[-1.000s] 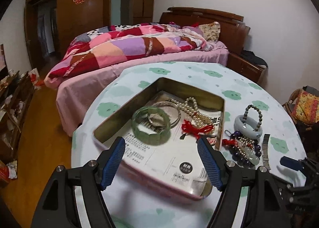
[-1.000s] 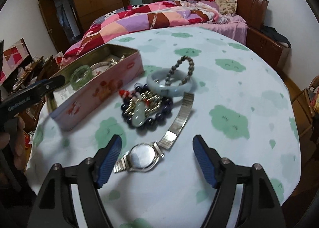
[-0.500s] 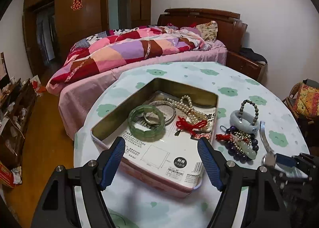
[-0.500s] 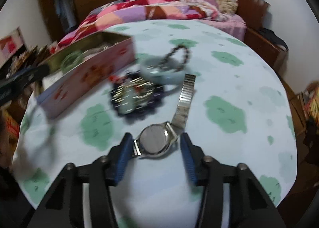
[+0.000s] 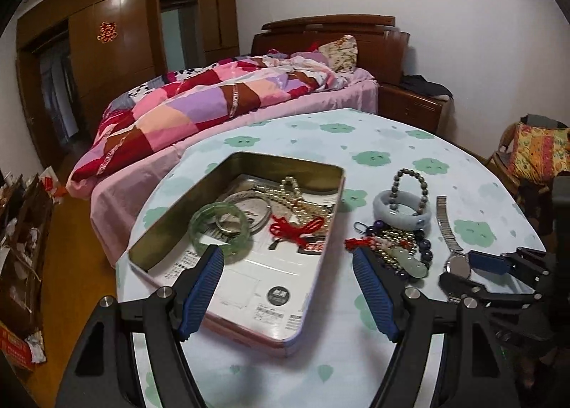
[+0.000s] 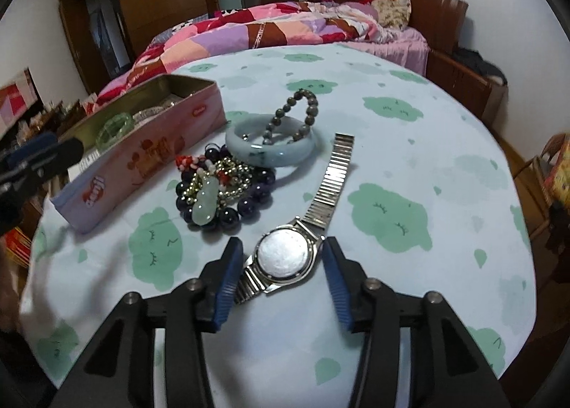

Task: Organize jewelry
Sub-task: 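Withdraw both tools and move the open right tool over the silver wristwatch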

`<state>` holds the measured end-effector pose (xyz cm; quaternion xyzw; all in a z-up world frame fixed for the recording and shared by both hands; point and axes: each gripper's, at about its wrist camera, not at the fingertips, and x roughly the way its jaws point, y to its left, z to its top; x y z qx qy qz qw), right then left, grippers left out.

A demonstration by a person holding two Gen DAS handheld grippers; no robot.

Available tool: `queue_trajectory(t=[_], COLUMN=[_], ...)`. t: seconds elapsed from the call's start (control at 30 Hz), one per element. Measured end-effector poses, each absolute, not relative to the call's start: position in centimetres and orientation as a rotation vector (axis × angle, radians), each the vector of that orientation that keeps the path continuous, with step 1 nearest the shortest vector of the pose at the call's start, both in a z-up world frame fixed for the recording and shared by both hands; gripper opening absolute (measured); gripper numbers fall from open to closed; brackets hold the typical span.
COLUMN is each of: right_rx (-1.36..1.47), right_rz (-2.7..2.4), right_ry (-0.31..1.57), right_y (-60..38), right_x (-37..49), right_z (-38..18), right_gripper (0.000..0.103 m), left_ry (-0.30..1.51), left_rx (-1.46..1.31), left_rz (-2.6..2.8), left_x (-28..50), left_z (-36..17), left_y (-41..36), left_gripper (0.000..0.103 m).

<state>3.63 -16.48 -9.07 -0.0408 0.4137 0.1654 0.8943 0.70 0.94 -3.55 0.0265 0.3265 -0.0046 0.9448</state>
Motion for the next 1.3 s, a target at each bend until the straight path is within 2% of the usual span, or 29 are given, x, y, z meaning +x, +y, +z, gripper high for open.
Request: queue_trajectory(t=[0.03, 0.17, 0.23, 0.73, 0.97, 1.2, 1.3], right_rx=[-0.095, -0.129, -0.106, -0.095, -0.09, -0.074, -0.076], right_rz=[0.341, 0.32, 0.329, 0.287, 0.281, 0.274, 0.279], right_ry=[0.857, 0.851, 0.85, 0.803, 0.792, 0.802, 0.8], right_y=[-16.4, -16.4, -16.8, -18.9, -19.3, -20.0, -20.0], right_x=[3.6, 3.7, 3.7, 4.0, 4.1, 4.5, 4.4], right_z=[-9.1, -9.0, -9.0, -8.3, -8.2, -8.6, -8.6], right_gripper=[0.054, 0.043, 0.042, 0.041, 0.041, 0.041, 0.041], left_ry=[0.667, 0.678, 0.683, 0.697, 0.718, 0.742, 0.757], left_rx=[0.059, 0.071, 0.075, 0.122, 0.12, 0.126, 0.125], left_rz=[-0.018, -0.054, -0.073, -0.18, -0.204, -0.235, -0.248], left_x=[0.8, 1.3, 1.6, 2.9, 4.1, 5.1, 5.3], left_z=[-3.6, -3.8, -3.9, -4.4, -4.8, -5.4, -5.6], left_y=[0.7, -0.1, -0.5, -4.0, -5.1, -6.2, -6.3], left_gripper=[0.075, 0.075, 0.075, 0.075, 0.062, 0.059, 0.054])
